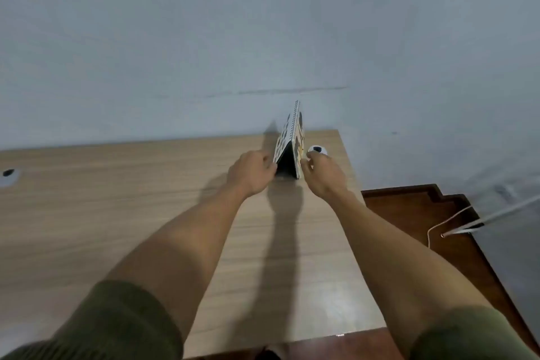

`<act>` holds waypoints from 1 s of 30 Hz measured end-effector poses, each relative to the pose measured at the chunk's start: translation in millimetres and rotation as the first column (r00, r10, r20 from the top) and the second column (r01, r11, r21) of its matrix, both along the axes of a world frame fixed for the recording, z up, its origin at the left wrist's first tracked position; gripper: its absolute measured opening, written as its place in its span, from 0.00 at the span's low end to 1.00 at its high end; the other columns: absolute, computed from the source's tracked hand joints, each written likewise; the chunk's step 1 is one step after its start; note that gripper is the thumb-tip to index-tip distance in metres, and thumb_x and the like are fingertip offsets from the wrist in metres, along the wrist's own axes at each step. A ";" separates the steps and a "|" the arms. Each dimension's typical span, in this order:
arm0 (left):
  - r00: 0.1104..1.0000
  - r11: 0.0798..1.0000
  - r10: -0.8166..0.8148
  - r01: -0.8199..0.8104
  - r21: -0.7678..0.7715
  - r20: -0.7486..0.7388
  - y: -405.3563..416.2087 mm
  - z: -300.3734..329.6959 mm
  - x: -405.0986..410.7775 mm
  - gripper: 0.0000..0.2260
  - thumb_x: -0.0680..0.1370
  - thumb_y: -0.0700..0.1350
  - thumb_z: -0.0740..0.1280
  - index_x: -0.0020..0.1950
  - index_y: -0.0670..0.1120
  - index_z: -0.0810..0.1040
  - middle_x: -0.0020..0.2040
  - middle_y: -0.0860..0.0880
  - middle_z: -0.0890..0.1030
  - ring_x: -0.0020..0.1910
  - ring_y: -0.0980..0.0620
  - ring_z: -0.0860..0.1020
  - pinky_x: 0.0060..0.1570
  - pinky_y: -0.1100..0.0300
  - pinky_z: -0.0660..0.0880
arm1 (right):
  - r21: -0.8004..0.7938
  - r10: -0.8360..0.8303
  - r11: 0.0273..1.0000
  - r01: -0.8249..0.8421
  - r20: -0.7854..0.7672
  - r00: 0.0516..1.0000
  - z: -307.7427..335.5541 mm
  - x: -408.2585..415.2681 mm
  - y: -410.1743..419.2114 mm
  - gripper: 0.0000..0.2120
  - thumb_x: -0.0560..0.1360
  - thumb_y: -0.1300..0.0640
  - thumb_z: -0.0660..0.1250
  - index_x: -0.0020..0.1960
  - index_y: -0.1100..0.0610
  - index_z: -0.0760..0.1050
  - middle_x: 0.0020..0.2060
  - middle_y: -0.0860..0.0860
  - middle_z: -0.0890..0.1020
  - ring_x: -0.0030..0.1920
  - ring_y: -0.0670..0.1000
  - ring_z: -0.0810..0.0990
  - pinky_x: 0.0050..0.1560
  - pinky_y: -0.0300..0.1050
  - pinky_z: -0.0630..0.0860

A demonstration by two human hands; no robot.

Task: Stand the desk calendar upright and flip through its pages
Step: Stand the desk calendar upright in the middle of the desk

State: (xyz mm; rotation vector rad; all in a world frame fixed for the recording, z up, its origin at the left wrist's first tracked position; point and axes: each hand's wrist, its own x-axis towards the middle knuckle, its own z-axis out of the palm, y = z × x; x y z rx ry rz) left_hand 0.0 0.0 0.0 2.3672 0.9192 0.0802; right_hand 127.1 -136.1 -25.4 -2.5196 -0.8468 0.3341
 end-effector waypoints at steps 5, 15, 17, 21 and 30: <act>0.986 0.973 0.147 -0.131 -0.189 0.075 -13.2 -22.5 27.4 0.13 0.75 0.58 0.63 0.41 0.53 0.82 0.44 0.50 0.85 0.50 0.42 0.82 0.52 0.50 0.80 | 0.135 -0.043 0.989 0.066 -0.164 0.985 -6.0 43.7 7.4 0.14 0.83 0.57 0.56 0.59 0.62 0.77 0.57 0.61 0.83 0.57 0.63 0.80 0.55 0.54 0.77; 0.971 0.934 0.187 -0.130 -0.332 0.148 -19.8 -74.1 69.1 0.20 0.75 0.60 0.58 0.45 0.48 0.83 0.39 0.48 0.86 0.45 0.47 0.84 0.50 0.50 0.80 | 0.201 0.020 0.978 0.052 -0.341 0.940 -20.1 135.8 69.4 0.20 0.85 0.60 0.53 0.75 0.58 0.68 0.67 0.51 0.76 0.55 0.53 0.76 0.57 0.48 0.74; 0.968 0.925 0.197 -0.132 -0.357 0.153 -18.9 -80.6 75.2 0.19 0.75 0.59 0.59 0.45 0.47 0.83 0.38 0.48 0.86 0.43 0.48 0.84 0.48 0.50 0.80 | 0.212 0.059 0.977 0.029 -0.397 0.916 -25.5 146.1 80.4 0.18 0.83 0.61 0.52 0.70 0.54 0.70 0.59 0.43 0.74 0.48 0.49 0.71 0.44 0.39 0.68; 0.942 0.909 0.255 -0.156 -0.386 0.220 -17.3 -86.0 83.4 0.17 0.76 0.56 0.63 0.47 0.43 0.83 0.40 0.47 0.87 0.44 0.45 0.85 0.47 0.49 0.81 | 0.253 0.075 0.966 0.048 -0.454 0.888 -28.7 152.9 93.1 0.20 0.83 0.64 0.53 0.72 0.61 0.72 0.66 0.55 0.79 0.61 0.58 0.79 0.48 0.39 0.71; 0.888 0.857 0.375 -0.223 -0.464 0.266 1.0 -85.9 66.4 0.08 0.79 0.46 0.69 0.54 0.45 0.84 0.51 0.50 0.87 0.48 0.55 0.84 0.47 0.59 0.79 | 0.221 0.049 0.973 0.068 -0.485 0.873 -38.2 140.9 89.0 0.12 0.84 0.65 0.57 0.64 0.62 0.75 0.51 0.54 0.82 0.44 0.50 0.78 0.35 0.32 0.71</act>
